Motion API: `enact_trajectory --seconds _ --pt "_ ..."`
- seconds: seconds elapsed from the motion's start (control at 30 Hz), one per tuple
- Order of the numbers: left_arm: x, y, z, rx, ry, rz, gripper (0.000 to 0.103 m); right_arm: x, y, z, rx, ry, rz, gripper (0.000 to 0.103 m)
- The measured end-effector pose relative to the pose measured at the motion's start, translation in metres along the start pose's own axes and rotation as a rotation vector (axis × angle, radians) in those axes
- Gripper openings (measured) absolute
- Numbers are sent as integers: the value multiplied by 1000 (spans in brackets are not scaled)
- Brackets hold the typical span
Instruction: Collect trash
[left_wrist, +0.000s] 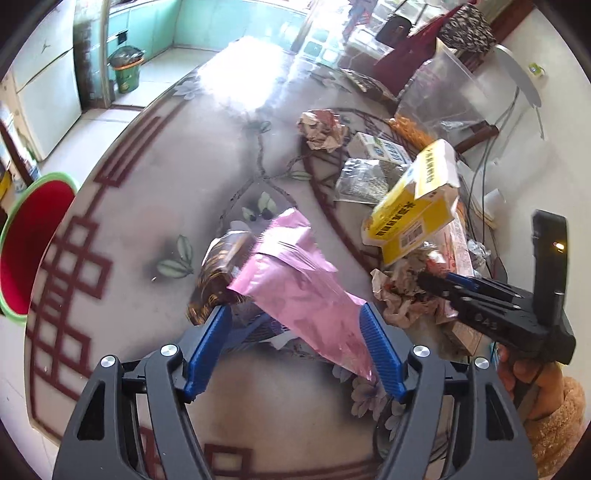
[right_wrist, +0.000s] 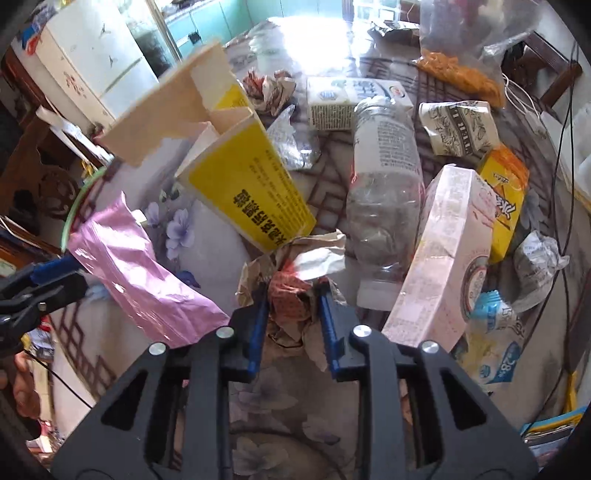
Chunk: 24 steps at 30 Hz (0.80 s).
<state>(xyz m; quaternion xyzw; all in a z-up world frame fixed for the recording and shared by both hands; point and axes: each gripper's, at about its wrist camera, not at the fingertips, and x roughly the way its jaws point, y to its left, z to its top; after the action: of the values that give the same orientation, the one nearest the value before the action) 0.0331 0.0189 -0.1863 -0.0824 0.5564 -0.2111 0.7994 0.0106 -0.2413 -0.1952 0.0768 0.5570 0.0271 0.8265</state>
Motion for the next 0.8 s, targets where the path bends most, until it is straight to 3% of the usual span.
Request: enact_trajectory --seconds 0.23,0.37,0.53,0.63,0.7,0.73,0.8 --pt "11 7 -6 -57 53 -69 68 -36 -5 1 51 -86 63 25" --pt "21 -2 -7 -54 87 -63 68 -41 -9 4 64 -97 68 25" --pt "-7 -11 -2 83 -38 67 70 -49 -13 -3 64 -105 65 25" --pt "13 -5 13 159 9 154 80 -47 -12 -5 60 -98 68 25" --pt "32 -4 17 214 59 216 80 -48 -9 -7 53 -98 78 25" --pt "41 -4 15 251 58 270 80 -49 -7 -7 49 -100 82 25" --pt "47 2 15 255 48 297 78 -55 -3 -8 41 -113 98 25"
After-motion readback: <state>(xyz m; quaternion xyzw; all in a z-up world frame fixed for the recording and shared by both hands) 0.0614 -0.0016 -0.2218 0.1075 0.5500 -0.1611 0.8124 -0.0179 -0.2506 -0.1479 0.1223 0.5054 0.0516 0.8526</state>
